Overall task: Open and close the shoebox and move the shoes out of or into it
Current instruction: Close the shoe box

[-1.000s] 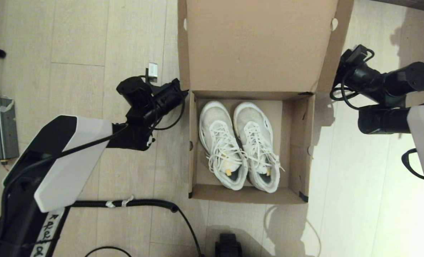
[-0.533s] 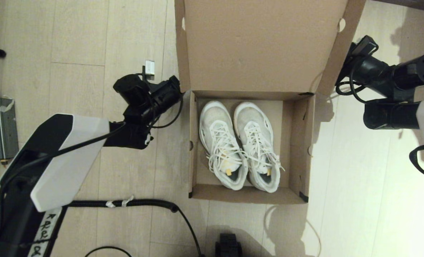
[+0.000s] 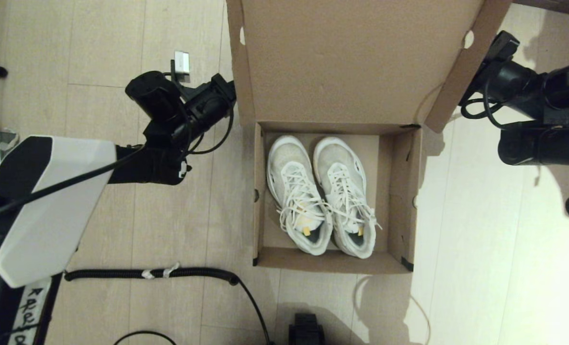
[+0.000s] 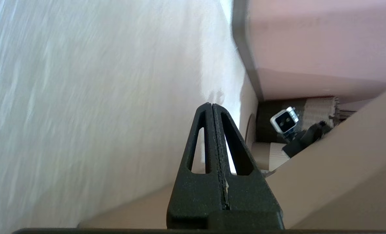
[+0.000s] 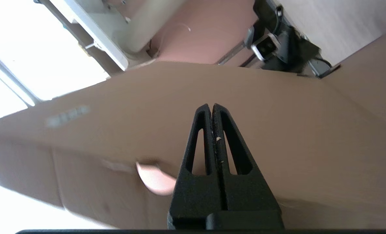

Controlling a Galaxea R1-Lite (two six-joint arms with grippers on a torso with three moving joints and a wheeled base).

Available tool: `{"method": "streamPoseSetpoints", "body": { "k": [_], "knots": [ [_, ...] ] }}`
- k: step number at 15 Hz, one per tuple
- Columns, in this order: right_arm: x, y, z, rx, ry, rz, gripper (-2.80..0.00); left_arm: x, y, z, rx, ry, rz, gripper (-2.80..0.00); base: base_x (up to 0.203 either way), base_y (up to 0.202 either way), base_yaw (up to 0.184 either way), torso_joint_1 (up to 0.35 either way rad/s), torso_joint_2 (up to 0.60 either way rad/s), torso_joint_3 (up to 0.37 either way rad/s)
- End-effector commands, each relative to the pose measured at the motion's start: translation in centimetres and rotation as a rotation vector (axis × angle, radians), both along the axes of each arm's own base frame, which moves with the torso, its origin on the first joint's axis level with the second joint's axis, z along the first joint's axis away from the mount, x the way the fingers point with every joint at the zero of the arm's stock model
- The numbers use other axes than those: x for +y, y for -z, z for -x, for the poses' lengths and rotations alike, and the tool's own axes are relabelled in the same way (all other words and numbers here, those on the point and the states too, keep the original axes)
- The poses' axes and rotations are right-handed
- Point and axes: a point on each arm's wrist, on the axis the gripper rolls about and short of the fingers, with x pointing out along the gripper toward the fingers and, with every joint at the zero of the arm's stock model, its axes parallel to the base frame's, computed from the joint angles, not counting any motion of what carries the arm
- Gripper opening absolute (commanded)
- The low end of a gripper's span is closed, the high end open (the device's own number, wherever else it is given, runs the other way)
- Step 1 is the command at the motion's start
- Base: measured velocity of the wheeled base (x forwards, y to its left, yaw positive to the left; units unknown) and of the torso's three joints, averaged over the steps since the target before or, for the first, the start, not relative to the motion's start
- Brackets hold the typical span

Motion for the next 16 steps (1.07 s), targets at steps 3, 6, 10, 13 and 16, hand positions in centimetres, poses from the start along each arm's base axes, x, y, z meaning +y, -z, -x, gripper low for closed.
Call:
{"method": "streamPoseSetpoints", "body": {
  "k": [3, 6, 10, 13, 16],
  "knots": [
    [0.1, -1.1, 1.1, -0.007, -0.025, 0.033, -2.8, 0.3, -2.2, 1.1, -0.036, 0.037, -0.012, -2.8, 0.0, 0.0, 0.0, 0.0, 0.0, 0.0],
    [0.2, -1.7, 2.0, 0.01, -0.028, 0.032, -2.8, -0.1, -2.8, 1.7, -0.05, 0.056, -0.014, -2.8, 0.0, 0.0, 0.0, 0.0, 0.0, 0.0],
    [0.3, -2.1, 3.4, 0.042, -0.041, 0.06, -2.8, -0.7, -3.7, 2.6, -0.073, 0.097, -0.022, -2.8, 0.0, 0.0, 0.0, 0.0, 0.0, 0.0],
    [0.5, -2.5, 4.5, 0.053, -0.055, 0.094, -2.8, -1.0, -5.0, 3.7, -0.098, 0.114, -0.012, -2.8, 0.0, 0.0, 0.0, 0.0, 0.0, 0.0],
    [0.6, -2.7, 6.1, 0.085, -0.058, 0.096, -2.8, -0.7, -7.3, 5.8, -0.077, 0.174, 0.046, -2.8, 0.0, 0.0, 0.0, 0.0, 0.0, 0.0]
  ]
}}
